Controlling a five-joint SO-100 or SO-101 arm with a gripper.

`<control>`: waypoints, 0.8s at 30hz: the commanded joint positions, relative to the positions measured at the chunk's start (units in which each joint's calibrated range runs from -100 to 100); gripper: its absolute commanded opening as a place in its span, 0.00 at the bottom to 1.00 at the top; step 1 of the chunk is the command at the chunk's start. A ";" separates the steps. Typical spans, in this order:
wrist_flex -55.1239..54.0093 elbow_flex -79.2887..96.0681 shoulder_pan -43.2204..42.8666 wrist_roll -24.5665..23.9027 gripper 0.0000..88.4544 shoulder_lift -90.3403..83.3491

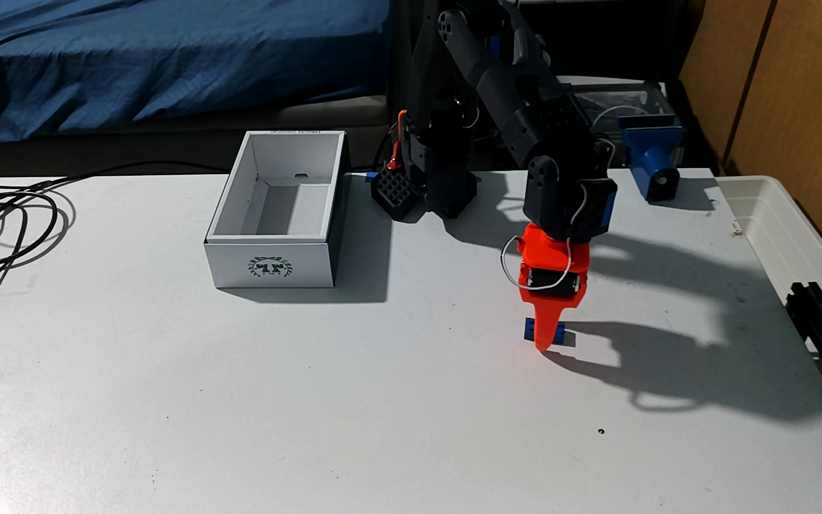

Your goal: Grab the blue brick and place in box

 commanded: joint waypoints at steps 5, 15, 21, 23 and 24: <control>-0.41 -1.02 -1.07 -0.02 0.06 0.82; 0.89 -1.46 1.30 0.82 0.01 -0.87; 12.69 -8.47 6.95 2.19 0.01 -9.24; 16.31 -10.87 10.89 4.24 0.01 -12.80; 17.95 -12.02 12.89 5.45 0.01 -14.49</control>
